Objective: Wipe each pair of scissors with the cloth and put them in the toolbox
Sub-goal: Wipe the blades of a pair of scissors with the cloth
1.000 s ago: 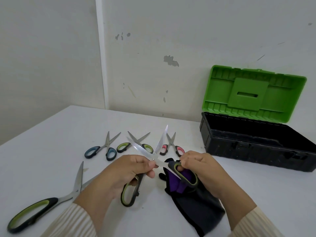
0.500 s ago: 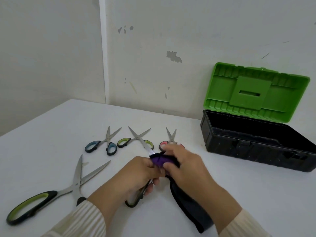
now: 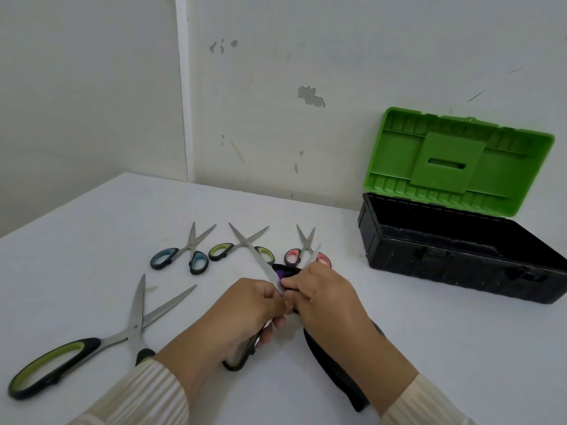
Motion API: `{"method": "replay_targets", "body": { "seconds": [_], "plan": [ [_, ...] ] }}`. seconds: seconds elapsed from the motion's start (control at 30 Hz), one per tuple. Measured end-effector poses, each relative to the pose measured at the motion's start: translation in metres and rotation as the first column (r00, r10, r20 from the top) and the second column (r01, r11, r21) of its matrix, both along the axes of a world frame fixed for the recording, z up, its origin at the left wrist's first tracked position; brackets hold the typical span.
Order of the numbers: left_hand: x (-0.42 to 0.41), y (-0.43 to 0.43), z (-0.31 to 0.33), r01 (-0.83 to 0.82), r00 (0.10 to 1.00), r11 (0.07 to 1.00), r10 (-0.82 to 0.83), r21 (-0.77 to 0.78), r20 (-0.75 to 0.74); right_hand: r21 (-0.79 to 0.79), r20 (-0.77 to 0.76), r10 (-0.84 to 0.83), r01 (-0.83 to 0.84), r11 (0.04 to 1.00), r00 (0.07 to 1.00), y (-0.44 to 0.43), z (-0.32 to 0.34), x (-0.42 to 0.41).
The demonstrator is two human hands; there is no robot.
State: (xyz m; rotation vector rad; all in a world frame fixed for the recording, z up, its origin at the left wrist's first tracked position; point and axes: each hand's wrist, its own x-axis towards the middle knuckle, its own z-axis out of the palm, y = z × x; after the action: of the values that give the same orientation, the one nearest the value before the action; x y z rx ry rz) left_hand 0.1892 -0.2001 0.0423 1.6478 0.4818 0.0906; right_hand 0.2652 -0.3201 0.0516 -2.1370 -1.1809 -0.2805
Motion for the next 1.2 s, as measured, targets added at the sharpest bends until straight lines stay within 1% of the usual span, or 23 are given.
{"method": "replay_targets", "body": {
  "seconds": [0.03, 0.13, 0.2, 0.27, 0.3, 0.37, 0.43, 0.5, 0.53, 0.57, 0.6, 0.63, 0.67, 0.7, 0.73, 0.77, 0.83, 0.87, 0.97, 1.0, 1.03, 1.13, 1.2],
  "plan": [
    [0.000, 0.000, 0.000, 0.006, 1.000, 1.000, -0.006, 0.025, -0.002, 0.008, -0.003, -0.011, 0.011, 1.000, 1.000, 0.001, -0.001, 0.002],
    [0.000, 0.000, 0.002, 0.045, 0.999, 0.993, -0.045, 0.110, -0.004, 0.105, 0.013, -0.144, 0.142, 0.984, 0.989, 0.001, -0.002, 0.014],
    [0.000, 0.000, 0.002, 0.048, 0.999, 0.990, -0.045, 0.133, -0.024, 0.034, 0.049, -0.108, 0.106, 0.994, 0.993, 0.001, -0.004, 0.008],
    [0.001, 0.001, 0.001, 0.042, 0.999, 0.989, -0.037, 0.144, -0.034, -0.005, 0.028, -0.052, 0.052, 0.999, 0.998, 0.002, -0.007, 0.001],
    [0.001, 0.002, 0.001, 0.045, 0.999, 0.988, -0.040, 0.150, -0.034, 0.022, 0.014, -0.071, 0.071, 0.997, 0.997, 0.001, -0.005, 0.004],
    [0.001, 0.001, 0.003, 0.074, 0.997, 0.984, -0.067, 0.163, -0.048, 0.098, -0.006, -0.205, 0.205, 0.974, 0.979, -0.003, 0.001, 0.021],
    [0.000, 0.000, 0.005, 0.107, 0.993, 0.981, -0.098, 0.163, -0.064, 0.215, -0.112, -0.351, 0.368, 0.905, 0.930, -0.014, 0.009, 0.041],
    [0.001, 0.001, 0.006, 0.104, 0.993, 0.982, -0.094, 0.159, -0.070, 0.358, -0.299, -0.368, 0.461, 0.812, 0.880, -0.028, 0.014, 0.046],
    [0.001, 0.002, 0.006, 0.089, 0.994, 0.983, -0.079, 0.159, -0.069, 0.405, -0.335, -0.335, 0.455, 0.793, 0.881, -0.033, 0.016, 0.042],
    [0.001, 0.002, 0.006, 0.074, 0.996, 0.985, -0.064, 0.156, -0.068, 0.426, -0.315, -0.293, 0.410, 0.806, 0.903, -0.033, 0.015, 0.037],
    [0.001, 0.003, 0.006, 0.062, 0.996, 0.987, -0.052, 0.149, -0.066, 0.408, -0.275, -0.231, 0.331, 0.851, 0.933, -0.032, 0.014, 0.029],
    [0.001, 0.002, 0.006, 0.053, 0.997, 0.989, -0.044, 0.139, -0.063, 0.336, -0.222, -0.158, 0.227, 0.914, 0.962, -0.027, 0.010, 0.023],
    [0.001, 0.002, 0.005, 0.046, 0.998, 0.990, -0.039, 0.131, -0.058, 0.220, -0.166, -0.072, 0.108, 0.970, 0.983, -0.021, 0.006, 0.014],
    [0.001, 0.001, 0.004, 0.043, 0.998, 0.990, -0.035, 0.131, -0.056, 0.104, -0.108, -0.002, 0.014, 0.994, 0.994, -0.015, 0.000, 0.010],
    [0.001, 0.000, 0.004, 0.041, 0.998, 0.989, -0.033, 0.143, -0.059, 0.038, -0.064, 0.025, -0.023, 0.999, 0.998, -0.010, -0.005, 0.011],
    [0.001, 0.001, 0.003, 0.040, 0.998, 0.986, -0.031, 0.164, -0.061, 0.034, -0.045, 0.004, -0.003, 0.999, 0.999, -0.006, -0.006, 0.014],
    [0.001, 0.002, 0.003, 0.043, 0.998, 0.979, -0.032, 0.199, -0.058, 0.088, -0.045, -0.081, 0.085, 0.993, 0.996, -0.004, -0.005, 0.018],
    [0.001, 0.002, 0.003, 0.041, 0.998, 0.979, -0.031, 0.198, -0.054, 0.082, -0.049, -0.081, 0.085, 0.993, 0.995, -0.003, -0.005, 0.016],
    [0.001, 0.003, 0.001, 0.027, 0.998, 0.988, -0.019, 0.151, -0.054, -0.015, -0.084, 0.017, -0.019, 1.000, 0.996, -0.002, -0.008, 0.007],
    [0.001, 0.003, 0.002, 0.032, 0.998, 0.989, -0.024, 0.145, -0.057, 0.005, -0.102, 0.001, -0.001, 1.000, 0.995, -0.003, -0.007, 0.009],
    [0.001, 0.003, 0.002, 0.046, 0.997, 0.988, -0.037, 0.145, -0.063, 0.058, -0.110, -0.056, 0.063, 0.996, 0.992, -0.005, -0.006, 0.015],
    [-0.002, 0.003, 0.006, 0.117, 0.990, 0.981, -0.104, 0.157, -0.093, 0.236, -0.167, -0.293, 0.327, 0.915, 0.941, -0.016, 0.005, 0.036],
    [-0.003, 0.004, 0.009, 0.116, 0.991, 0.985, -0.106, 0.129, -0.084, 0.238, -0.229, -0.347, 0.398, 0.886, 0.910, -0.028, 0.011, 0.041]
  ]
}}
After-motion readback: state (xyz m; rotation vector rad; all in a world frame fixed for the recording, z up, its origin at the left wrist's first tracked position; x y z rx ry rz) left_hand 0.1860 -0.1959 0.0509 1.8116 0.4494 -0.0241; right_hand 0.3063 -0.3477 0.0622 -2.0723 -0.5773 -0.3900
